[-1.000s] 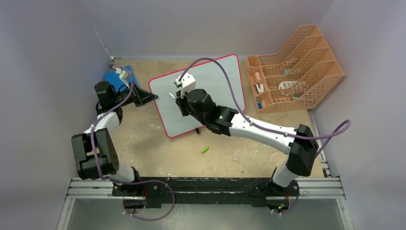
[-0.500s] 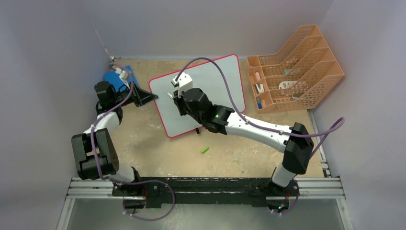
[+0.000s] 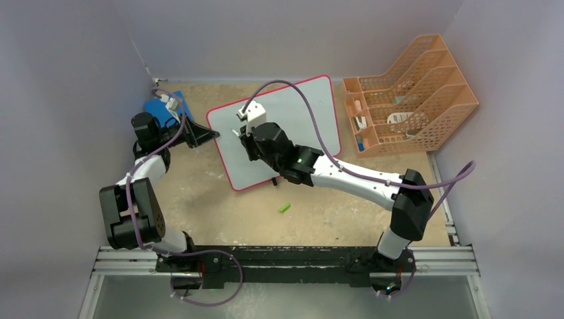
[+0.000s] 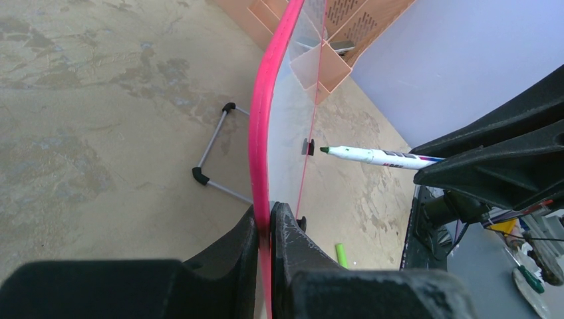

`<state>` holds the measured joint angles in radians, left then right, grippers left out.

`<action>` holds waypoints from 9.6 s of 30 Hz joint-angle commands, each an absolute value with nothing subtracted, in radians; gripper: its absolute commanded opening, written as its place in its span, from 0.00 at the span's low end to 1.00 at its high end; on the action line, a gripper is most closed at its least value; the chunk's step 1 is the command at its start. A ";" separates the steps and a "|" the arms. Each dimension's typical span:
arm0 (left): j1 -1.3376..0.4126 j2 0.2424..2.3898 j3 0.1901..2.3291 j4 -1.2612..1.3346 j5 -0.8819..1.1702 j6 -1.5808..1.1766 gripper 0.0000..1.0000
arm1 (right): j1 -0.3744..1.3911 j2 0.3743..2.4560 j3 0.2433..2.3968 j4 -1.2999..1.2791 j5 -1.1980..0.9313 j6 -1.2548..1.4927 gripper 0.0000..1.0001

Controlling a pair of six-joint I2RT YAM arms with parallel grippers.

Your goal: Write a sentence on the whiteboard

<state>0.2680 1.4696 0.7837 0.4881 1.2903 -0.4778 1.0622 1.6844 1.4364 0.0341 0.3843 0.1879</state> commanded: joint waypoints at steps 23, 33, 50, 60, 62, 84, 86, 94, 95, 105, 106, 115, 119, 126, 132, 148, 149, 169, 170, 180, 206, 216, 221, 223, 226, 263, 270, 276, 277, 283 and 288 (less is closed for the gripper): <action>0.253 1.452 0.812 0.492 1.293 -0.446 0.00 | 1.066 1.693 1.522 0.049 0.414 0.213 0.00; 0.253 1.456 0.812 0.496 1.295 -0.449 0.00 | 1.068 1.710 1.548 0.041 0.404 0.209 0.00; 0.253 1.456 0.813 0.498 1.298 -0.451 0.00 | 1.068 1.744 1.586 0.046 0.400 0.199 0.00; 0.252 1.456 0.812 0.497 1.298 -0.453 0.00 | 1.067 1.758 1.598 0.045 0.401 0.197 0.00; 0.252 1.456 0.812 0.498 1.298 -0.453 0.00 | 1.068 1.762 1.602 0.044 0.401 0.197 0.00; 0.252 1.455 0.814 0.499 1.301 -0.454 0.00 | 1.068 1.796 1.621 0.002 0.406 0.196 0.00; 0.250 1.454 0.814 0.497 1.301 -0.454 0.00 | 1.068 1.798 1.621 0.002 0.405 0.197 0.00; 0.251 1.455 0.814 0.499 1.302 -0.454 0.00 | 1.068 1.809 1.626 -0.033 0.402 0.200 0.00; 0.250 1.454 0.814 0.499 1.302 -0.454 0.00 | 1.067 1.810 1.626 -0.034 0.402 0.201 0.00; 0.250 1.454 0.814 0.499 1.302 -0.454 0.00 | 1.068 1.813 1.628 -0.047 0.405 0.206 0.00; 0.250 1.454 0.814 0.499 1.302 -0.454 0.00 | 1.067 1.812 1.627 -0.048 0.408 0.209 0.00; 0.250 1.454 0.813 0.498 1.302 -0.454 0.00 | 1.067 1.796 1.601 -0.046 0.421 0.227 0.00; 0.251 1.454 0.816 0.498 1.302 -0.454 0.00 | 1.067 1.785 1.585 -0.050 0.418 0.231 0.00; 0.250 1.454 0.815 0.498 1.302 -0.456 0.00 | 1.068 1.771 1.558 -0.059 0.407 0.240 0.00; 0.250 1.454 0.815 0.498 1.301 -0.456 0.00 | 1.067 1.763 1.540 -0.069 0.398 0.249 0.00; 0.250 1.454 0.813 0.498 1.301 -0.457 0.00 | 1.080 1.732 1.490 -0.086 0.377 0.273 0.00; 0.250 1.454 0.813 0.498 1.302 -0.457 0.00 | 1.081 1.731 1.488 -0.087 0.377 0.275 0.00; 0.247 1.454 0.814 0.496 1.301 -0.456 0.00 | 1.092 1.654 1.451 -0.008 0.384 0.254 0.00; 0.247 1.454 0.813 0.496 1.301 -0.454 0.00 | 1.092 1.651 1.451 -0.005 0.388 0.253 0.00; 0.242 1.454 0.813 0.490 1.299 -0.449 0.00 | 1.092 1.692 1.503 -0.017 0.398 0.249 0.00; 0.242 1.456 0.815 0.488 1.299 -0.449 0.00 | 1.092 1.756 1.552 -0.015 0.383 0.231 0.00; 0.242 1.457 0.815 0.489 1.302 -0.448 0.00 | 1.092 1.765 1.557 -0.016 0.392 0.230 0.00; 0.242 1.457 0.815 0.488 1.301 -0.448 0.00 | 1.092 1.771 1.563 -0.017 0.396 0.231 0.00; 0.242 1.457 0.815 0.486 1.301 -0.448 0.00 | 1.092 1.772 1.563 -0.017 0.400 0.231 0.00; 0.242 1.457 0.815 0.487 1.301 -0.447 0.00 | 1.092 1.774 1.565 -0.020 0.410 0.231 0.00; 0.241 1.457 0.817 0.481 1.301 -0.443 0.00 | 1.091 1.776 1.568 -0.028 0.437 0.236 0.00; 0.241 1.457 0.817 0.481 1.301 -0.443 0.00 | 1.091 1.773 1.563 -0.032 0.462 0.242 0.00; 0.241 1.457 0.817 0.480 1.301 -0.443 0.00 | 1.088 1.768 1.557 -0.036 0.477 0.250 0.00; 0.241 1.457 0.816 0.480 1.301 -0.443 0.00 | 1.087 1.768 1.557 -0.038 0.477 0.249 0.00; 0.241 1.457 0.818 0.480 1.301 -0.442 0.00 | 1.082 1.757 1.546 -0.042 0.486 0.258 0.00; 0.241 1.457 0.817 0.480 1.300 -0.442 0.00 | 1.078 1.750 1.534 -0.045 0.495 0.265 0.00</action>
